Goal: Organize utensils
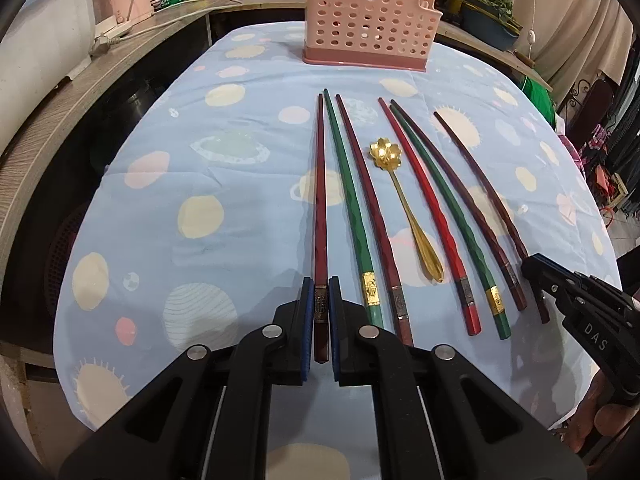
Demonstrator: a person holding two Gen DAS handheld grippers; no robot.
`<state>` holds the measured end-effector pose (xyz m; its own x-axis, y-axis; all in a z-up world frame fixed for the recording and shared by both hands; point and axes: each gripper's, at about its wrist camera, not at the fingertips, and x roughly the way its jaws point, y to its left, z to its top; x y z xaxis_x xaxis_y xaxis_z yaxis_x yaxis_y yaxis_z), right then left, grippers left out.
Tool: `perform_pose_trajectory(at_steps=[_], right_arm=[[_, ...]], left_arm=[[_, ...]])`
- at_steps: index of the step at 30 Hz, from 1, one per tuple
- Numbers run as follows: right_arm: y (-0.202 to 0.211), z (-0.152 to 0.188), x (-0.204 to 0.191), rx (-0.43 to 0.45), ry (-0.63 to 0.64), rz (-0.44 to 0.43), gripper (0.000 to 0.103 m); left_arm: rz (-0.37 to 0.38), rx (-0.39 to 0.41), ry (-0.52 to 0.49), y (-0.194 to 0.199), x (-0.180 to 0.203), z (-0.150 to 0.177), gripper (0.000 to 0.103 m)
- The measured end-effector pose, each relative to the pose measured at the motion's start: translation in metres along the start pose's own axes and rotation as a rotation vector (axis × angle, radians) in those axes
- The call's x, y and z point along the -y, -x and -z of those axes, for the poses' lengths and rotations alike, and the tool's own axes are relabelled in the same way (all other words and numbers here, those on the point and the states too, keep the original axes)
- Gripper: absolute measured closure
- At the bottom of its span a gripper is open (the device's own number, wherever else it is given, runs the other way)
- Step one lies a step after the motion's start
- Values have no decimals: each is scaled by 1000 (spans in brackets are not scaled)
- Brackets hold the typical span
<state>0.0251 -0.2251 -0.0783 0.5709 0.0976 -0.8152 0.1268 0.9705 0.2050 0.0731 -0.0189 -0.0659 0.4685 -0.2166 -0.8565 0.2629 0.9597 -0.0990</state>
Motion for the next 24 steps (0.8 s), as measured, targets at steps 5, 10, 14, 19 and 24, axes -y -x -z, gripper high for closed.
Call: perform_pose_trajectory(at_steps=[5, 10, 14, 19, 24], right_arm=[[15, -8, 0, 30, -1, -11, 96], [35, -26, 3, 82, -17, -27, 96], [50, -43, 4, 132, -16, -32, 96], [64, -64, 8, 185, -30, -45, 96], [74, -86, 10, 227, -28, -62, 96]], left_arm=[[10, 34, 20, 18, -6, -11, 96], [22, 75, 42, 38, -11, -29, 96], [25, 113, 59, 52, -16, -45, 96], [31, 144, 78, 61, -21, -64, 96], [22, 189, 90, 72, -25, -84, 96]])
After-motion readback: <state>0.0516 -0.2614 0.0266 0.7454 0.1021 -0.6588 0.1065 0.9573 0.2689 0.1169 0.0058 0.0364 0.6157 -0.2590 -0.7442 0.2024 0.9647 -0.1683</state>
